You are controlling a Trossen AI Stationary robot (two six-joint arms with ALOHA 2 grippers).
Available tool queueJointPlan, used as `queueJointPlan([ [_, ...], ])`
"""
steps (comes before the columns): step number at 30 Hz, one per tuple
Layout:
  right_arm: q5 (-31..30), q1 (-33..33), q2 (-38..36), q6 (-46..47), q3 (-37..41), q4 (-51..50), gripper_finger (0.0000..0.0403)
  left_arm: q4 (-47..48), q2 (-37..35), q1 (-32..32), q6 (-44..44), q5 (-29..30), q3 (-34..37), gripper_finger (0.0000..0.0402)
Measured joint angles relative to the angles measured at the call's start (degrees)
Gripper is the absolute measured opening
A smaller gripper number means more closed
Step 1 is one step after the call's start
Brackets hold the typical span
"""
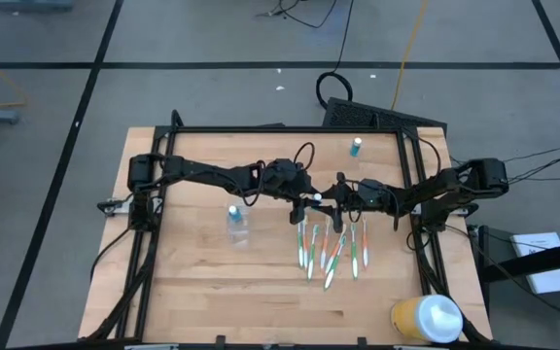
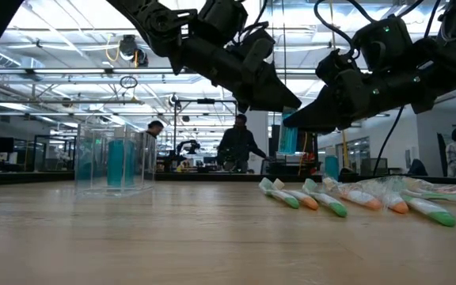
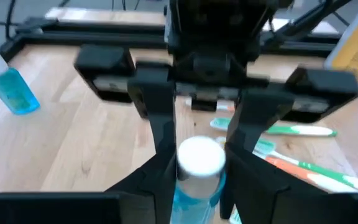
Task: Pick & Place toothbrushing station
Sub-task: Put the blue mouthwash in the transparent organizer
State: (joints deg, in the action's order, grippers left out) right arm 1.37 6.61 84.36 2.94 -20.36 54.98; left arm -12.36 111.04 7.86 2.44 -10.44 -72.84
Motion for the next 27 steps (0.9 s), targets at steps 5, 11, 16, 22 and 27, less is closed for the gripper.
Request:
queueJointPlan([
  [5, 0.0, 0.0, -0.04, 0.0, -0.04, -0.16, 0.0141, 0.04, -0.02, 0.01, 0.13, 0.18, 0.0, 0.0108],
  [11, 0.0, 0.0, -0.04, -0.02, -0.04, -0.22, 0.0141, -0.45, -0.02, 0.0, -0.17, 0.46, 0.0, 0.011],
  [16, -0.02, 0.02, -0.07, 0.02, -0.04, -0.2, 0.0142, -0.52, -0.53, 0.0, 0.19, 0.48, 0.04, 0.0101],
  [22, -0.3, 0.04, -1.44, 1.13, -0.17, 1.63, 0.0142, 0.83, -4.4, 0.0, 3.18, 2.1, 0.15, 0.01],
  [27, -0.86, 0.07, -4.45, 4.72, -0.26, 0.7, 0.0164, 1.56, -8.03, 0.17, 4.92, 4.69, 0.56, 0.01],
])
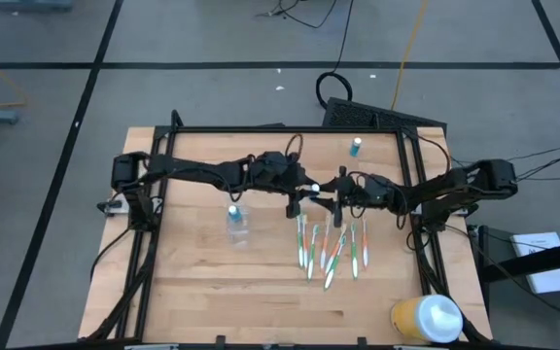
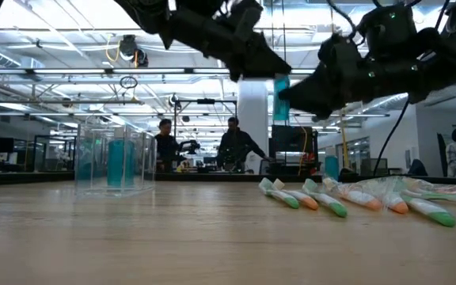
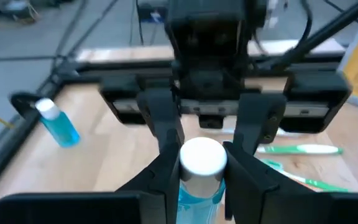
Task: Pick & Place toothbrushing station
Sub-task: Put the blue mouthwash in the transparent organizer
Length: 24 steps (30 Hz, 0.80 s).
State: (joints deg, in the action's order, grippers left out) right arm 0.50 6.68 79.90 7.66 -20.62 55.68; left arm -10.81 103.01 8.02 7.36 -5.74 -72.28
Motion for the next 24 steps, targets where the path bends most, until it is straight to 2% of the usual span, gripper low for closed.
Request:
queueJointPlan([
  [4, 1.75, -0.11, -2.2, 7.01, 0.42, -4.14, 0.0211, -0.99, -2.92, 0.27, 0.74, 1.81, 0.76, 0.01],
  [9, 1.26, -0.04, -4.36, 7.49, 0.43, -7.36, 0.0267, 0.63, -4.94, 0.04, 0.11, 1.76, 0.95, 0.01],
  [14, 1.37, -0.07, -6.77, 7.53, 0.5, -10.0, 0.0289, 4.63, -8.25, -1.17, -2.21, 2.15, 1.66, 0.01],
  [19, 1.33, -0.04, -8.41, 7.02, 0.51, -13.1, 0.0286, -3.1, -16.05, -4.39, -3.59, 6.59, 11.89, 0.0099],
  [24, 1.24, -0.04, -8.86, 7.52, 0.45, -12.24, 0.0284, -6.89, -28.59, -9.17, -7.23, 16.73, 26.15, 0.0099],
])
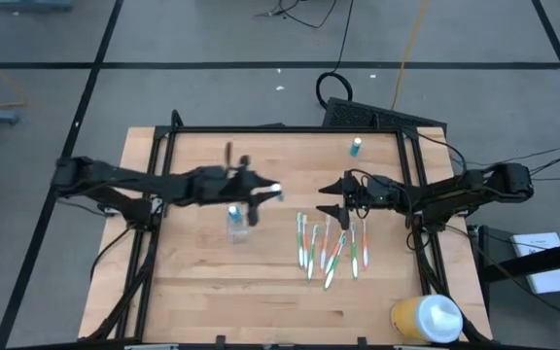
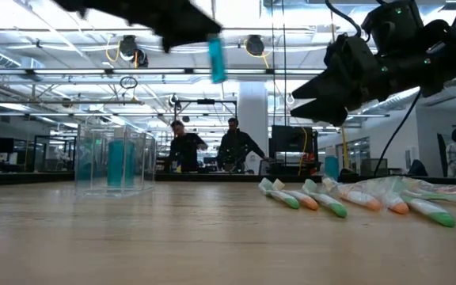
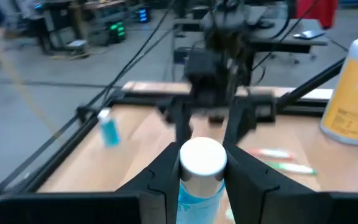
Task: Pick & Place toothbrushing station
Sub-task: Put the blue mouthwash in the transparent organizer
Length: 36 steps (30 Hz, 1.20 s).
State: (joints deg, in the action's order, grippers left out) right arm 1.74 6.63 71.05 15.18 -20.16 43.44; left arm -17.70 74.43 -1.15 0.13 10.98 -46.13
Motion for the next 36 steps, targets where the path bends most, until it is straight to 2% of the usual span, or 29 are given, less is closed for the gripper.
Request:
queueJointPlan([
  [5, -0.07, 0.0, 0.02, 0.13, 0.02, 1.26, 0.0287, -0.21, -10.29, -7.68, -3.69, 11.08, 10.92, 0.01],
  [9, -0.11, -0.44, 0.02, 1.28, 0.02, 0.25, 0.0287, -0.08, -15.46, -13.57, -4.6, 20.34, 16.78, 0.01],
  [12, -0.09, -1.04, 0.07, 0.41, 0.02, -0.49, 0.0285, -0.46, -17.81, -16.15, -5.51, 24.55, 20.25, 0.0099],
  [17, -0.13, -1.14, 0.07, -0.92, 0.02, 2.03, 0.0284, -5.85, -18.22, -18.71, -6.66, 28.1, 25.21, 0.01],
  [21, -0.14, -1.14, 0.04, -2.22, 0.02, 4.43, 0.0283, -9.02, -18.22, -19.17, -7.7, 28.5, 27.72, 0.0099],
  [36, -0.09, -1.16, 0.04, -2.19, 0.02, 4.72, 0.0283, -9.48, -10.68, -19.12, -12.15, 28.06, 28.46, 0.0099],
])
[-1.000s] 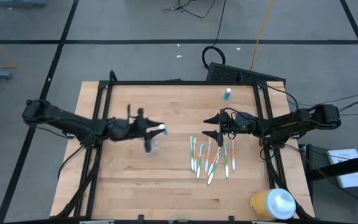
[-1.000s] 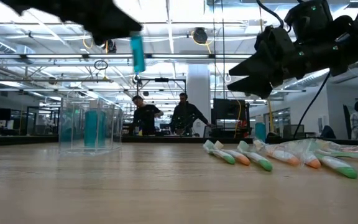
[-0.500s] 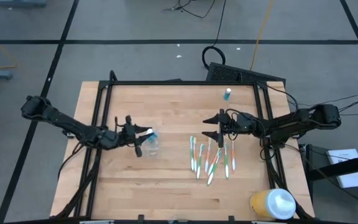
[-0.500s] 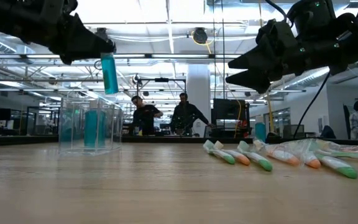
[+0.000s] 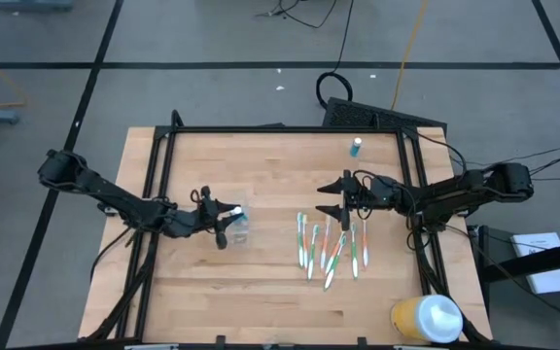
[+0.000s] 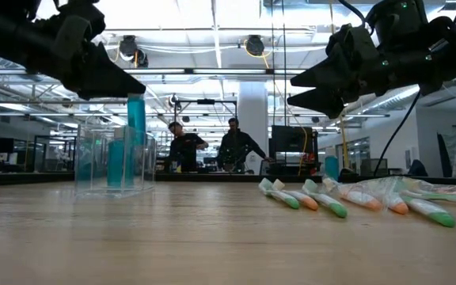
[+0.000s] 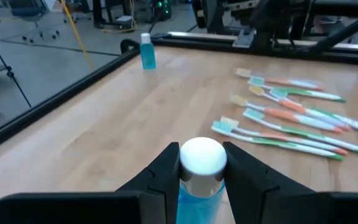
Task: Pick & Place toothbrushing station
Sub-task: Put the blue mouthwash in the transparent organizer
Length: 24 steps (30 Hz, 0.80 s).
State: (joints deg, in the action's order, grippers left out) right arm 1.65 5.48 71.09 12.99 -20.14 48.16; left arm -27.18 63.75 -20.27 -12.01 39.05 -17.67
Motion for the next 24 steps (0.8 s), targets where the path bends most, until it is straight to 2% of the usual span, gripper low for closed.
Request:
queueJointPlan([
  [8, -0.02, 0.02, 0.0, 0.0, 0.0, 0.0, 0.0283, -0.13, 4.23, 0.0, -3.97, 0.05, -0.02, 0.0099],
  [13, -0.04, 0.02, 0.0, -0.08, 0.0, 0.0, 0.0283, -0.17, 7.44, 0.0, -7.99, 2.72, -0.04, 0.0099],
  [24, -0.07, 0.02, 0.0, -0.16, 0.0, -0.05, 0.0281, -4.7, 12.49, -0.02, -9.86, 3.09, -0.13, 0.01],
])
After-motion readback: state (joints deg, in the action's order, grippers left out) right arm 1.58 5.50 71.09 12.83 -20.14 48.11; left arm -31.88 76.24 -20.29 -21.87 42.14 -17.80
